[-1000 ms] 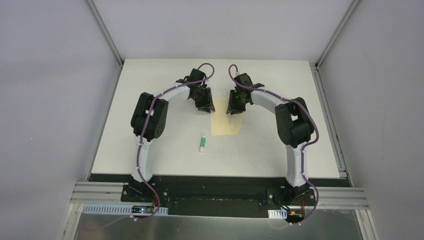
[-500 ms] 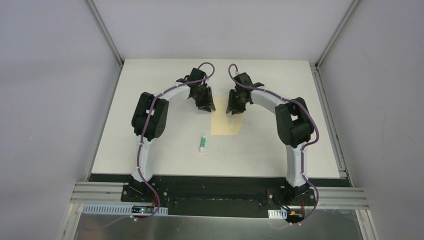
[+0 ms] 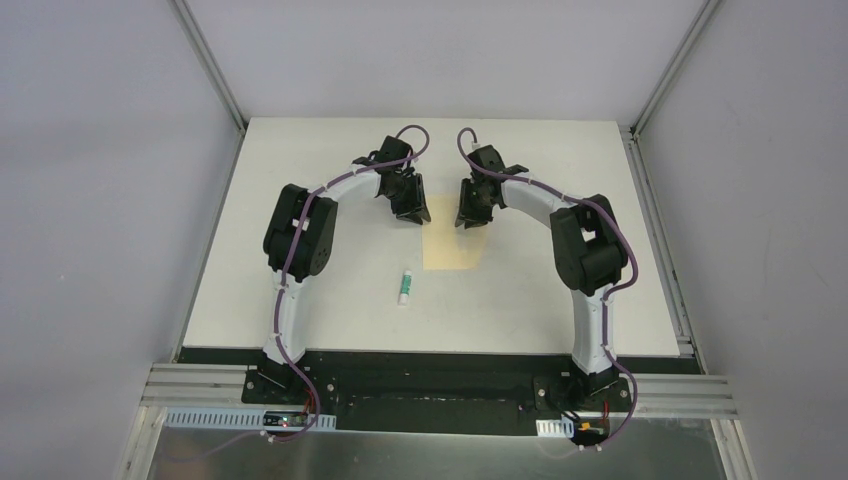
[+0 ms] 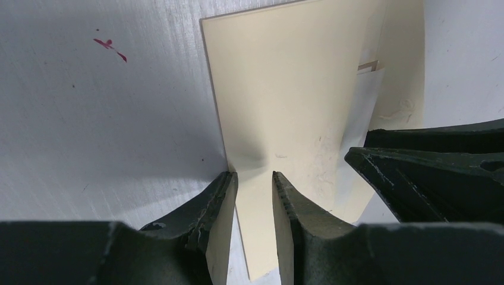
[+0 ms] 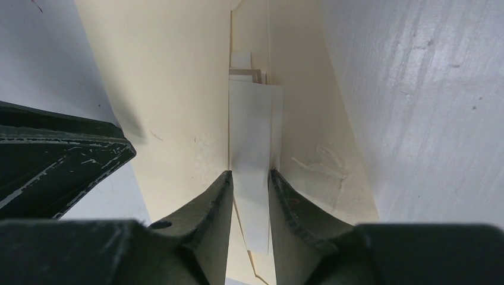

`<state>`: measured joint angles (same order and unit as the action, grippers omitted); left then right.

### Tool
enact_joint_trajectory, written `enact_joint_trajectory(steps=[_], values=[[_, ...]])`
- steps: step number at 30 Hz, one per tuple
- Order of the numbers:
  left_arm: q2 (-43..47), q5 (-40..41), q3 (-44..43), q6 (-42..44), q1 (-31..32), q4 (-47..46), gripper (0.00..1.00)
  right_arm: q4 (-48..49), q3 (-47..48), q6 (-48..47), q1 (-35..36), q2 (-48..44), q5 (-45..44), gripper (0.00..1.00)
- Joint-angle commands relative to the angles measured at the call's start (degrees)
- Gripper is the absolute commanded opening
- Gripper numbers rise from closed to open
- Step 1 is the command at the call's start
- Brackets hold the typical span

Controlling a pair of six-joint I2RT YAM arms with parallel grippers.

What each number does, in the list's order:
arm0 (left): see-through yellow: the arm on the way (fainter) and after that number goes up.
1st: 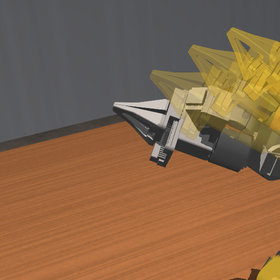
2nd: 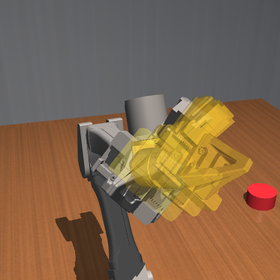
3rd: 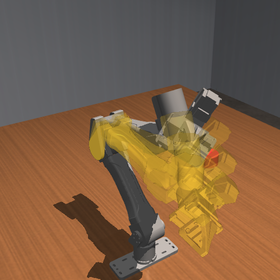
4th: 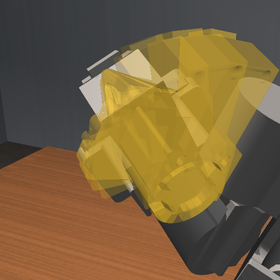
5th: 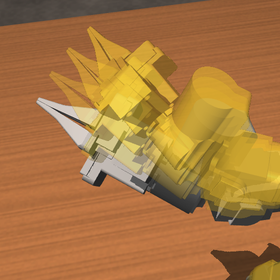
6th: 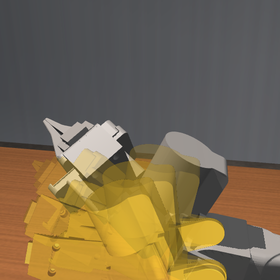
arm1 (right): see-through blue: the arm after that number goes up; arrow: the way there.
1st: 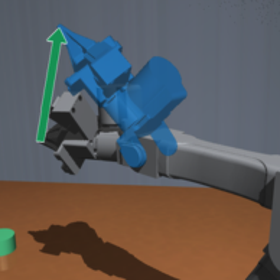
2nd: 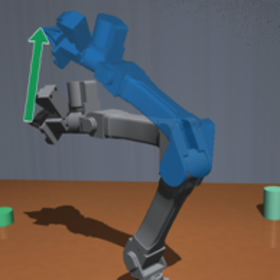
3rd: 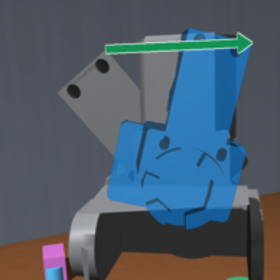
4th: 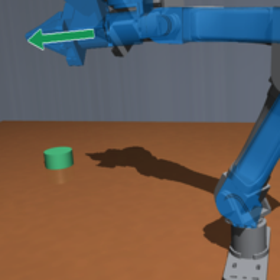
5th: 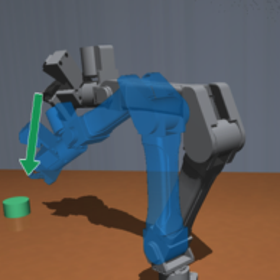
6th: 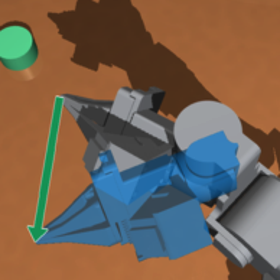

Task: Place the letter into the envelope and seal it
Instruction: Place the letter in the envelope.

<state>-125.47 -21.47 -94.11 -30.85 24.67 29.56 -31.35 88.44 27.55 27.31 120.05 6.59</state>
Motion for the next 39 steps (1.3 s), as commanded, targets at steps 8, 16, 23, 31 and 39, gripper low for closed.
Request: enact_joint_trajectory(steps=[8, 16, 23, 31, 39], values=[[-0.5, 0.6, -2.5, 0.4, -0.2, 0.2, 0.30, -2.0, 2.3, 1.2, -0.1, -1.9, -4.1, 0.27], [-0.9, 0.1, -3.1, 0.2, -0.2, 0.2, 0.30, -1.3, 2.1, 1.4, -0.2, -1.2, -2.9, 0.22], [-1.4, -0.6, -3.7, -0.4, 0.2, 0.0, 0.30, 0.0, 2.6, 2.2, 0.1, -0.4, -0.5, 0.21], [-1.6, -0.8, -4.0, -0.7, 0.5, -0.2, 0.30, -0.1, 4.7, 2.0, 0.9, 0.8, 0.2, 0.21], [-1.7, -0.6, -4.1, -0.7, 0.5, -0.1, 0.31, -0.9, 4.9, 1.8, 0.9, 0.4, -0.8, 0.23]])
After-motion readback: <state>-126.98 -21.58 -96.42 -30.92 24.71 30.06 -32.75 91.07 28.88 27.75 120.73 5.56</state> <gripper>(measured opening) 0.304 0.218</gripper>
